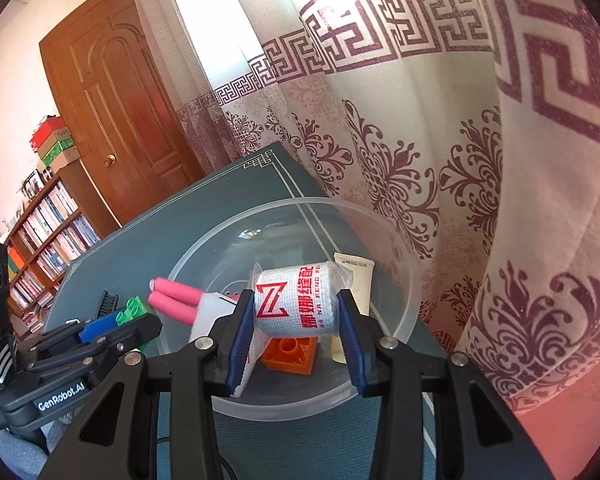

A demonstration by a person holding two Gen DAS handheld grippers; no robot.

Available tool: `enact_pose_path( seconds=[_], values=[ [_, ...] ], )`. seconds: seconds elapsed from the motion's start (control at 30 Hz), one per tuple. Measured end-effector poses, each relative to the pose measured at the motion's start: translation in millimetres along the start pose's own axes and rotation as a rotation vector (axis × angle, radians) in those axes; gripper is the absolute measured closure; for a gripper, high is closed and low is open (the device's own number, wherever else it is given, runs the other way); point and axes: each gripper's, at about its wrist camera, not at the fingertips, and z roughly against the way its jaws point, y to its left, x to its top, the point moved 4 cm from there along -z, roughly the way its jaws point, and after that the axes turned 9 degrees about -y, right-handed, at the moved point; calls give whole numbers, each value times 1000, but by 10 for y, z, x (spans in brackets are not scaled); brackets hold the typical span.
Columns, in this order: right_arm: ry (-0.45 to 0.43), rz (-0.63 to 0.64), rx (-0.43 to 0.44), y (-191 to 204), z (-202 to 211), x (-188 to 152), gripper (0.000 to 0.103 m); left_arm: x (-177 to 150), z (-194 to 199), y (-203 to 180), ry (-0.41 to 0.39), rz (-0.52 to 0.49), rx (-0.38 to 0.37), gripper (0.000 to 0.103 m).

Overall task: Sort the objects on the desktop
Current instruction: 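Carry the green brick and tape roll over the clear bowl with both grippers, then open the left gripper to drop the green brick while the right gripper releases the tape roll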

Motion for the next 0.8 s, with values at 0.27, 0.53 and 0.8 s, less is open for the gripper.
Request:
enact_pose_path(
  seconds=[0.27, 0.53, 0.8],
  values=[
    [16, -6, -9, -71, -56, -29, 58, 133, -189, -101, -12, -27, -19, 61],
    [24, -18, -9, -106, -88, -46, 58, 153, -280, -81, -21, 0, -36, 61],
    [10, -34, -2, -113, -15, -21, 48, 161, -234, -18, -5, 68, -70, 61]
  ],
)
